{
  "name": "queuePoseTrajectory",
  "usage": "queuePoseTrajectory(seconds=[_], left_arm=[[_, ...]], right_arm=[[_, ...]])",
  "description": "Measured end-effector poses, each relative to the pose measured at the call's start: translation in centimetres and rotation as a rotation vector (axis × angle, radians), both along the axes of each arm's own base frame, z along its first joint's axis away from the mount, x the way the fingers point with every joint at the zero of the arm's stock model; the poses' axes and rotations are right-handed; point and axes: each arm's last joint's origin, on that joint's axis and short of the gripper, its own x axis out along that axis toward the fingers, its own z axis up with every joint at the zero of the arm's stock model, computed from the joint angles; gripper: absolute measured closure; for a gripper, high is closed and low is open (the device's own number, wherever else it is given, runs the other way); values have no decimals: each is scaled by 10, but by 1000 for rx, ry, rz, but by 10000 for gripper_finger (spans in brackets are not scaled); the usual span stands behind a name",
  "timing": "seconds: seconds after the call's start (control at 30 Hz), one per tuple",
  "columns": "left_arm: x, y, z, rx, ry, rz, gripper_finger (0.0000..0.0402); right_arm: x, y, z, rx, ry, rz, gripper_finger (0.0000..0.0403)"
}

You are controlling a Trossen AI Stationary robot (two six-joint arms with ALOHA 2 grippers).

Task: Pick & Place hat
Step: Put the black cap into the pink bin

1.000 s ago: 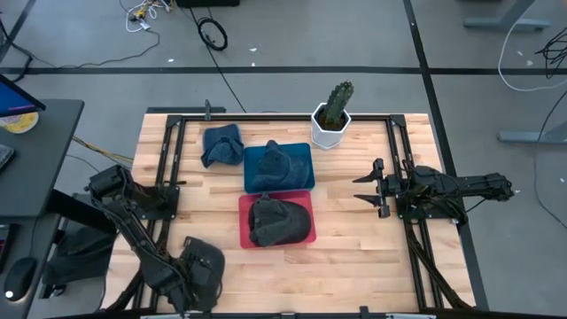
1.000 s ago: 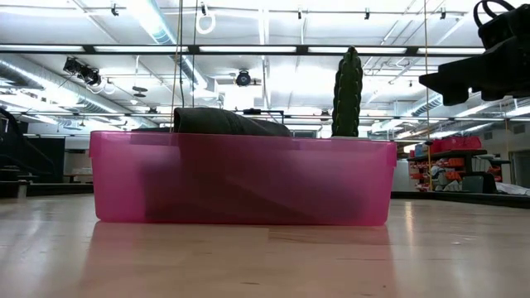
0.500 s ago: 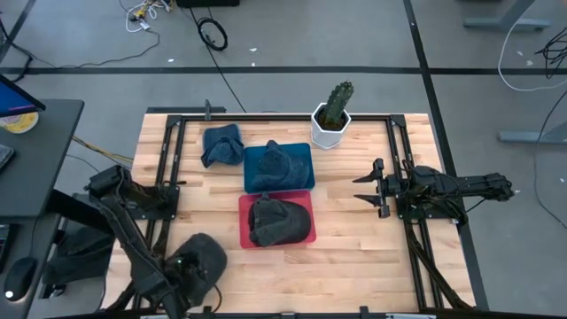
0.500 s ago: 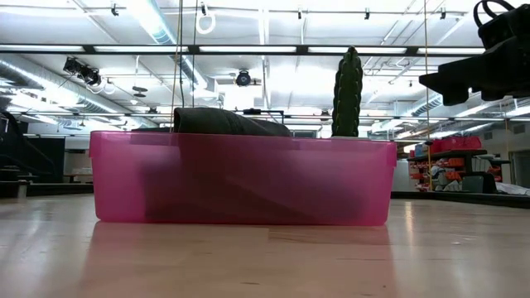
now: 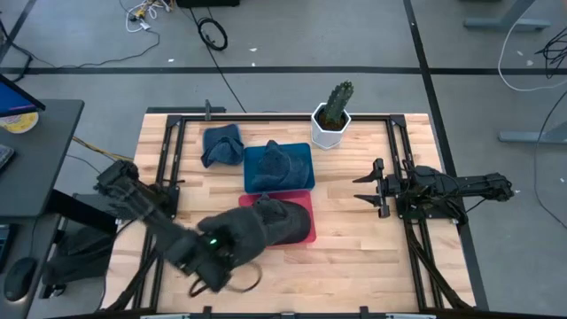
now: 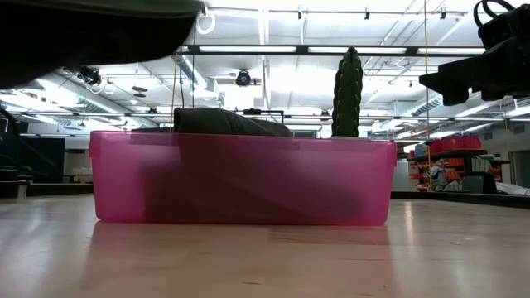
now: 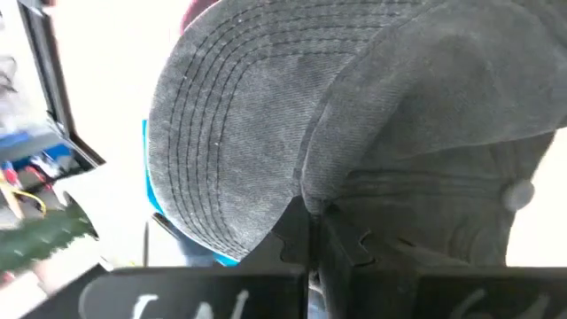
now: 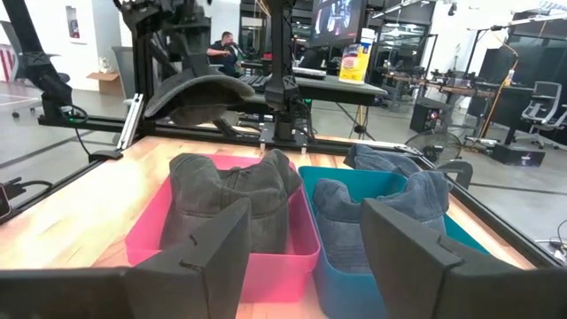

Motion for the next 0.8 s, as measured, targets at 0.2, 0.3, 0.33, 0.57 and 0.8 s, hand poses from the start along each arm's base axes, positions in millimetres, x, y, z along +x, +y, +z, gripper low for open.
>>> queuePoseTrajectory(seconds=[0.2, 0.3, 0.33, 0.57, 0.8], left_arm=[[44, 29, 12, 19, -61, -125, 397], [62, 41, 15, 0, -84, -202, 397], [68, 46, 16, -15, -94, -220, 397], [100, 81, -1, 6, -28, -232, 397], [135, 100, -51, 58, 110, -206, 397]], right_arm=[[0, 0, 0, 0, 0, 0, 185], [0, 0, 0, 0, 0, 0, 185], [0, 0, 0, 0, 0, 0, 185], [0, 0, 0, 0, 0, 0, 185], [0, 0, 0, 0, 0, 0, 185]])
